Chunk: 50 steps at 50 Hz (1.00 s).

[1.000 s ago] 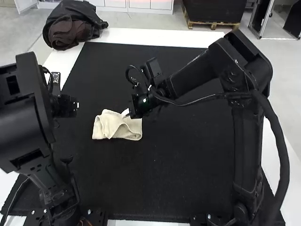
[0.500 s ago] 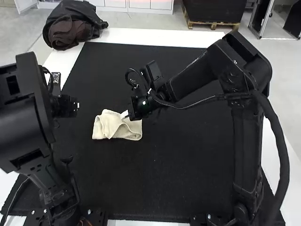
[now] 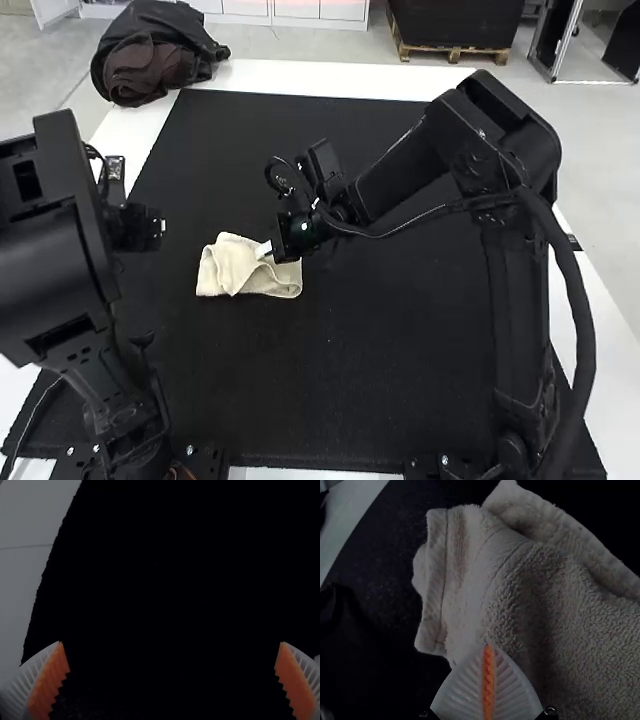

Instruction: Fold the towel.

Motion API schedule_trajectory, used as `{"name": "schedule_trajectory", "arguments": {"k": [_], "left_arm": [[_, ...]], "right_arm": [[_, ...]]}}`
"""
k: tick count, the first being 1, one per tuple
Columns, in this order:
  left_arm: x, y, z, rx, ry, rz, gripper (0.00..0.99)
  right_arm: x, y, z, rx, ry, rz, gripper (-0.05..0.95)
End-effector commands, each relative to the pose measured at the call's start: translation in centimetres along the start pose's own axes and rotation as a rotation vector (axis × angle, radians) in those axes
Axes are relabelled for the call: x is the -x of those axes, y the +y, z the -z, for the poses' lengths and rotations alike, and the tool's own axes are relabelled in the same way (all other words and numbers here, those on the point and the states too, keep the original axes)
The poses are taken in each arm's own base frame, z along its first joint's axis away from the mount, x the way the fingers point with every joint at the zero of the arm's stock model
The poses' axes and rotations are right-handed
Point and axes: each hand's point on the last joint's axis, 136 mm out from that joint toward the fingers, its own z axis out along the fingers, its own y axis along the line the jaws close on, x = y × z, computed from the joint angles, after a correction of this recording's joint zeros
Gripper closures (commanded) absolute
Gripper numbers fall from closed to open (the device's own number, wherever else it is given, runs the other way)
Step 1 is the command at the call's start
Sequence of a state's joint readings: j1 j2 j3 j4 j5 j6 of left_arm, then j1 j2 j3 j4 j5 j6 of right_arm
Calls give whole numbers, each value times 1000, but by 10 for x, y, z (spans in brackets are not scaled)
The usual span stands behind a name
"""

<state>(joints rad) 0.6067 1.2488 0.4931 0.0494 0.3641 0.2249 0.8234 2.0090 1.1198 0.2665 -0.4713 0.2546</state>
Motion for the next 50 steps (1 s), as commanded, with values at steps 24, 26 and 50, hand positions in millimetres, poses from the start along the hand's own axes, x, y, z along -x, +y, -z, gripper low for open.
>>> {"name": "schedule_trajectory", "arguments": {"k": [24, 26, 50], "left_arm": [[11, 3, 8, 0, -40, -22, 30], [10, 3, 7, -1, -38, -20, 30], [8, 0, 7, -18, -31, -16, 30]], "right_arm": [[-11, 6, -32, 25, 17, 0, 921], [-13, 7, -34, 28, 20, 1, 921], [-16, 4, -57, 44, 10, 13, 921]]}}
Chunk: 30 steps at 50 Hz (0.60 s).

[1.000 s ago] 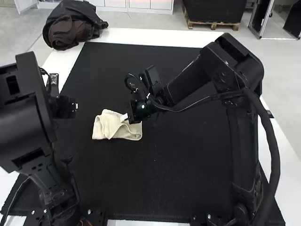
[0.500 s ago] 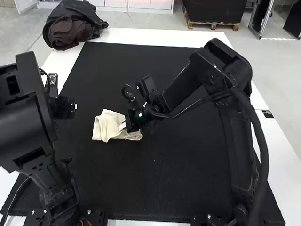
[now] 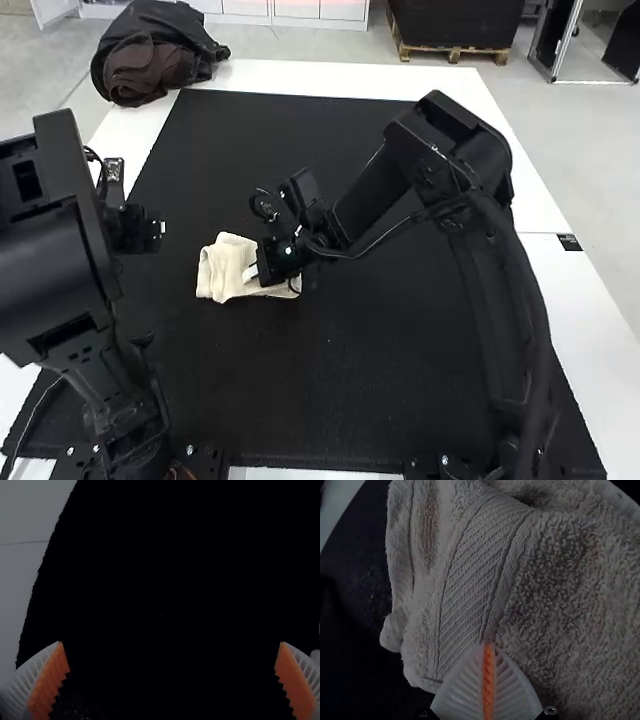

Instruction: Fold the towel.

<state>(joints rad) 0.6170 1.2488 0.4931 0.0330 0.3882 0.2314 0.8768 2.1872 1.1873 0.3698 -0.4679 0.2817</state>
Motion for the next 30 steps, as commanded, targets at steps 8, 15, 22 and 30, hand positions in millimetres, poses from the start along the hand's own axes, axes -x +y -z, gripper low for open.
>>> {"name": "schedule_trajectory", "arguments": {"k": [8, 15, 22, 30], "left_arm": [[12, 1, 7, 1, -40, -23, 30], [17, 1, 12, 6, -55, -28, 30], [27, 1, 18, 13, -77, -35, 30], [45, 0, 26, 8, -102, -36, 30]], "right_arm": [[3, -3, -13, 8, -20, 8, 921], [8, -2, -9, 10, -29, 6, 921], [37, 21, 12, 33, -88, 32, 921], [75, 45, 51, 54, -163, 44, 921]]}}
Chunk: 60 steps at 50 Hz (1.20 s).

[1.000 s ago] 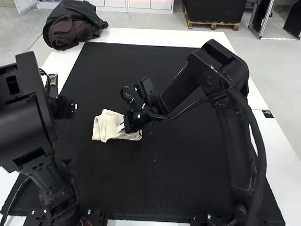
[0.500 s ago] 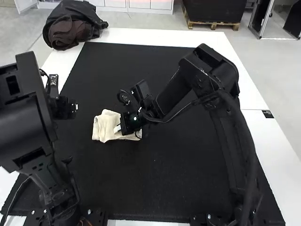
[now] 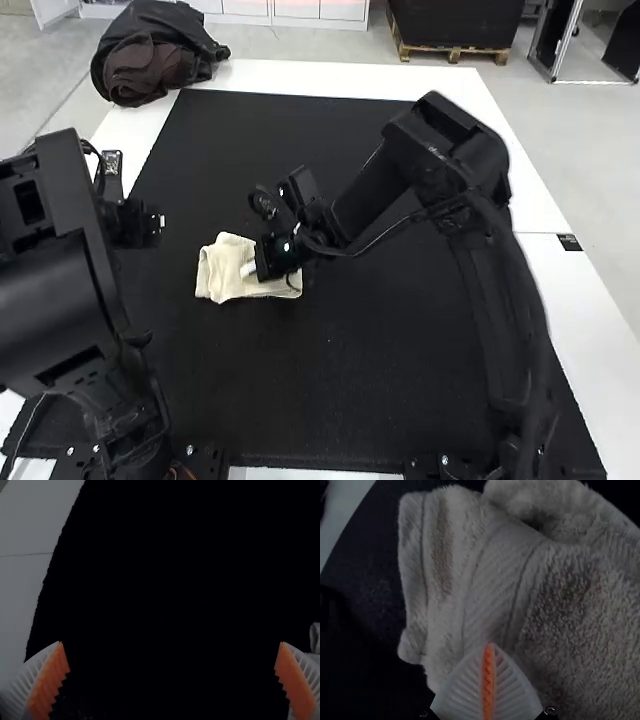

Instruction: Fold the towel.

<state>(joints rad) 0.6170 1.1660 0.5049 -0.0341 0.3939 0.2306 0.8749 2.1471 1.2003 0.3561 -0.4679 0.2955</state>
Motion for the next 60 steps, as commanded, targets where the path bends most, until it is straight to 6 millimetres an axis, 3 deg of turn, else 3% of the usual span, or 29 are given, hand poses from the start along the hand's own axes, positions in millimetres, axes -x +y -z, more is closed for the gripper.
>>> {"name": "schedule_trajectory", "arguments": {"k": [1, 6, 11, 19, 46, 60], "left_arm": [[36, 4, 11, 7, -80, -27, 30], [43, 4, 14, 4, -90, -24, 30], [45, 2, 14, -4, -90, -13, 30], [40, -3, 15, -13, -83, -10, 30], [37, -5, 17, -13, -97, -15, 30], [39, -7, 17, -21, -104, -16, 30]], "right_arm": [[62, 36, 43, 44, -138, 42, 921], [75, 36, 55, 43, -167, 39, 921], [74, 25, 56, 28, -166, 26, 921], [61, 6, 45, 7, -139, 15, 921], [43, -27, 5, -10, -122, 14, 921], [18, -52, -12, -37, -84, 32, 921]]}}
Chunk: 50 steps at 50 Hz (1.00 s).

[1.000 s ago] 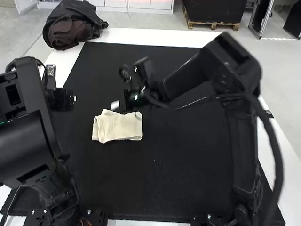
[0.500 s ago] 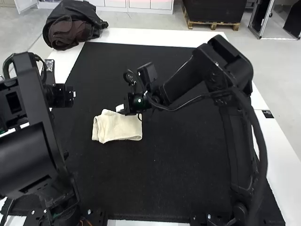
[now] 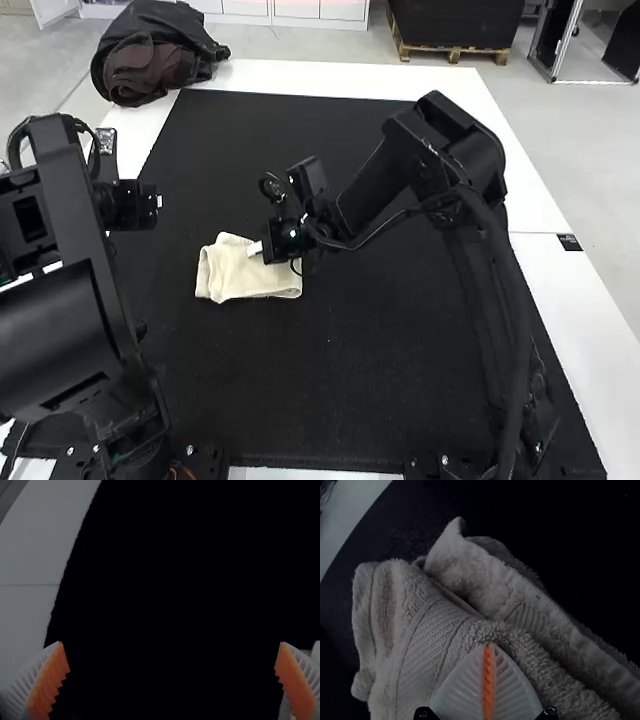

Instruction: Fold the towel.

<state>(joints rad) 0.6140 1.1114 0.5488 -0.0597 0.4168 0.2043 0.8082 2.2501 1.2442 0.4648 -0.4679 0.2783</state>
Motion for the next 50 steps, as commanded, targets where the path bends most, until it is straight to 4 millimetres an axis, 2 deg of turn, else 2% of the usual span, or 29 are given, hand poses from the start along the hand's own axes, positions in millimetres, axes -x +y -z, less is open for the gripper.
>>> {"name": "schedule_trajectory", "arguments": {"k": [1, 5, 13, 16, 24, 30, 37, 43, 50], "left_arm": [[10, -5, 3, -18, -34, -11, 30], [13, -5, 4, -18, -39, -10, 30], [16, -5, 5, -20, -43, -10, 30], [18, -5, 5, -21, -44, -10, 30], [32, -3, 9, -19, -64, -16, 30], [45, -4, 12, -24, -83, -13, 30], [63, -13, 13, -48, -115, -14, 30], [90, -27, 23, -78, -171, -5, 30], [128, -55, 40, -139, -257, 2, 30]], "right_arm": [[0, -10, -4, -12, -5, 31, 921], [-8, -16, -6, -24, 5, 40, 923], [0, -15, -3, -21, -14, 41, 921], [12, -8, 3, -14, -37, 45, 921], [60, 9, 36, -5, -126, 51, 921], [101, 24, 73, -3, -209, 61, 921], [139, 37, 120, -6, -300, 63, 921], [175, 54, 173, -1, -413, 68, 921], [204, 67, 234, -15, -520, 89, 921]]}}
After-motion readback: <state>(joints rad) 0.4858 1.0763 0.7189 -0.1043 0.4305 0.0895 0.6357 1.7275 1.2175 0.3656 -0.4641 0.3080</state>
